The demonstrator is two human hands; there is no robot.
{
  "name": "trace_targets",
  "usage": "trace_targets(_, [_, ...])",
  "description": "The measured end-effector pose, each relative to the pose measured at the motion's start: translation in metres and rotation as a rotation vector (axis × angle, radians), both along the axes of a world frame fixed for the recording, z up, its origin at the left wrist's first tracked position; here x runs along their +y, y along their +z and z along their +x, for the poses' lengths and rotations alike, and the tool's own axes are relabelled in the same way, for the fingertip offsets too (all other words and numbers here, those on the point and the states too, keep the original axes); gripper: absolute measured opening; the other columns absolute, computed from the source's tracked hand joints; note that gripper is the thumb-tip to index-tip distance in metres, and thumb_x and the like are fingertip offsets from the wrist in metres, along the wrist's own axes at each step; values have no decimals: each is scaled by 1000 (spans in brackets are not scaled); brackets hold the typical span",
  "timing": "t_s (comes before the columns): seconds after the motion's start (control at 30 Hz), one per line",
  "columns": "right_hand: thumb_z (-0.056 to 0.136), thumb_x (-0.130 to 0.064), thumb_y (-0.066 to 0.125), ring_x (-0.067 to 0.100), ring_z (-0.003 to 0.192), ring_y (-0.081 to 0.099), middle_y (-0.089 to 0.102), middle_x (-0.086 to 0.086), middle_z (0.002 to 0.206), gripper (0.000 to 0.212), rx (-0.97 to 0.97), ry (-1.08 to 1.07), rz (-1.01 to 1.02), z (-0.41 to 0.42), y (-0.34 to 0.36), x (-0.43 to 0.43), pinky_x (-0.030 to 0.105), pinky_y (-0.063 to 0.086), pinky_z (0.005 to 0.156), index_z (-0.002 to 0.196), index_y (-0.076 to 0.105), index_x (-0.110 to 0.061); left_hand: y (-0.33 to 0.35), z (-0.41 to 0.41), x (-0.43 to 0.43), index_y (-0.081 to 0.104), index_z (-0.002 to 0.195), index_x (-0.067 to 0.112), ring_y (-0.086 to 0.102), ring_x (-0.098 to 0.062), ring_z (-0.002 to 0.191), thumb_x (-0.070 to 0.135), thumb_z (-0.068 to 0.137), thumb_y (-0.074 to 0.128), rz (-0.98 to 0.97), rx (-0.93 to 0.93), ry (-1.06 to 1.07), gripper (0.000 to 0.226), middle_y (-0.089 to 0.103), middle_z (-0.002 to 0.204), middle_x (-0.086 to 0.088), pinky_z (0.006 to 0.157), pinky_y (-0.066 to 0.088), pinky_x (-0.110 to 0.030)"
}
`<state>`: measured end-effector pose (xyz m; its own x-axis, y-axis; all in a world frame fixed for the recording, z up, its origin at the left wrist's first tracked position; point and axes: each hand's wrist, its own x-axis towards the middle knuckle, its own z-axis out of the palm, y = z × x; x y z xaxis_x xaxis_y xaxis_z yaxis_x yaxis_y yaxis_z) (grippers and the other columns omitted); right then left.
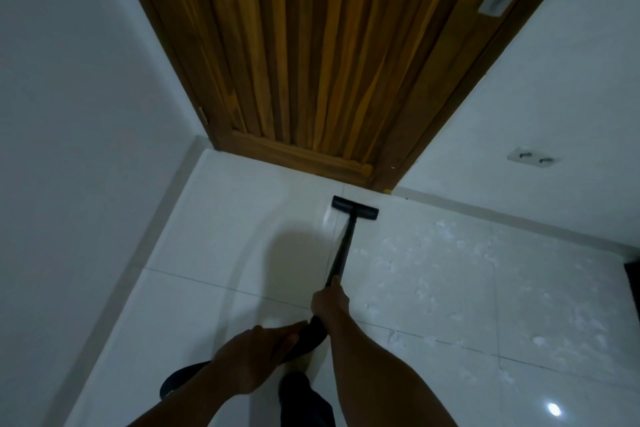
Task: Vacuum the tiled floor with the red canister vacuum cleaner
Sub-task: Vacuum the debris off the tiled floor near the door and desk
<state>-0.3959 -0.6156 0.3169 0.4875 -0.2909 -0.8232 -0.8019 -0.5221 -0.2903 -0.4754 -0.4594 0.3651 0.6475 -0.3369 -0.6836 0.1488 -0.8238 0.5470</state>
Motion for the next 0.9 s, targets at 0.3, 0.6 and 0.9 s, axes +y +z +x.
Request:
trace_targets(0.3, [96, -11, 41, 28, 119, 55, 47, 12, 144, 69, -131, -1, 26, -140, 30, 17, 29, 47, 85, 157, 10, -25, 21, -133, 20, 21, 142, 63, 64, -10, 81, 54, 105, 23, -3, -155, -113, 38, 72, 106, -5, 77, 51, -23])
trace_targets(0.6, [98, -15, 43, 30, 114, 57, 49, 16, 141, 69, -214, -13, 90, -266, 57, 6, 27, 46, 78, 157, 9, -24, 42, -261, 14, 22, 151, 52, 67, -17, 86, 54, 105, 21, 25, -233, -162, 46, 71, 105, -8, 75, 47, -26])
trace_targets(0.9, [99, -33, 53, 30, 126, 51, 40, 13, 151, 73, -237, 3, 152, -401, 56, -31, 29, 44, 92, 157, 9, -22, 36, -398, -19, 18, 147, 62, 65, -8, 84, 63, 98, 39, -32, -229, -184, 53, 72, 106, 0, 80, 52, -23])
